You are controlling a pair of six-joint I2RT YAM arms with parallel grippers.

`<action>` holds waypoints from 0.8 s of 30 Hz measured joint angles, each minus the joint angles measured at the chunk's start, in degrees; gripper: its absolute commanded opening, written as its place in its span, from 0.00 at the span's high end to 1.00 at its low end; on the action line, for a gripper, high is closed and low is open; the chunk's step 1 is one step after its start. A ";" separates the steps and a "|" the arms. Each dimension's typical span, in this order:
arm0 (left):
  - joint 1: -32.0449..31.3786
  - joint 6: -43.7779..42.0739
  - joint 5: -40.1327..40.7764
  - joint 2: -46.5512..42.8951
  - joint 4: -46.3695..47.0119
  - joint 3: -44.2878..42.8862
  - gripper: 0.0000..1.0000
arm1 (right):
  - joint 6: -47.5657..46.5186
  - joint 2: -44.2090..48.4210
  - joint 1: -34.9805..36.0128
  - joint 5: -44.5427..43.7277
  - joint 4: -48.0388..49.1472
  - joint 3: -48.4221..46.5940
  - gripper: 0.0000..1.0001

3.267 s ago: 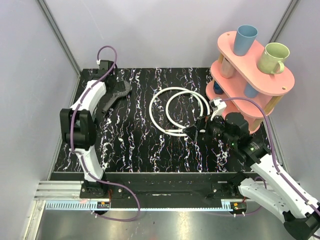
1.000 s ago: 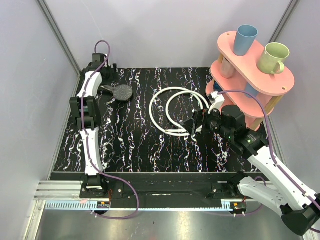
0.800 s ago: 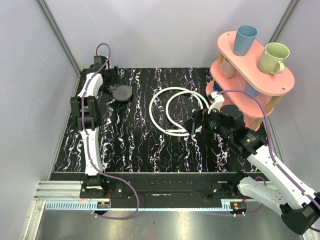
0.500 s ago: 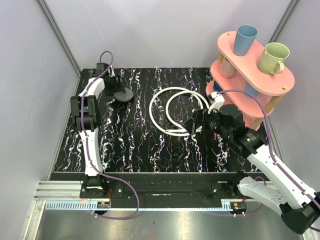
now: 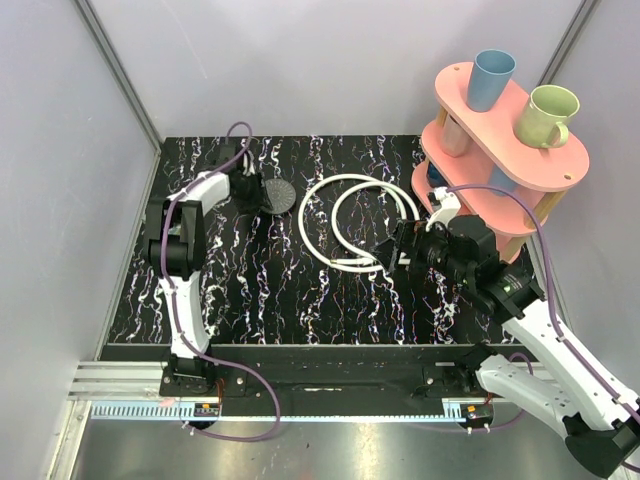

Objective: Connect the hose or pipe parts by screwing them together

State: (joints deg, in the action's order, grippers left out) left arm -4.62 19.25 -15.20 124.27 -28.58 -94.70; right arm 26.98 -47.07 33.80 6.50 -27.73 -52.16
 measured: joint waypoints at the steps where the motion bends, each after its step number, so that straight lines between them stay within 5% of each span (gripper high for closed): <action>1: -1.20 1.16 0.90 -1.66 0.07 2.75 0.48 | 0.17 0.28 0.00 0.00 0.00 0.17 0.01; 9: -10.62 11.52 8.46 -16.11 3.30 22.38 0.26 | 0.98 0.07 0.00 1.20 -0.17 1.31 0.00; 12: -12.02 11.78 11.17 -21.20 3.67 23.74 0.20 | 0.94 0.07 0.00 2.69 -0.15 1.33 0.00; 24: -5.53 -7.39 10.86 -9.55 -2.16 -8.07 0.14 | 1.16 1.55 0.00 4.61 -1.07 2.43 0.00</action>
State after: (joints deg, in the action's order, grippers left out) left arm -10.15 11.86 -4.34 114.72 -30.74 -102.76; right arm 28.14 -45.52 33.80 11.11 -28.80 -49.74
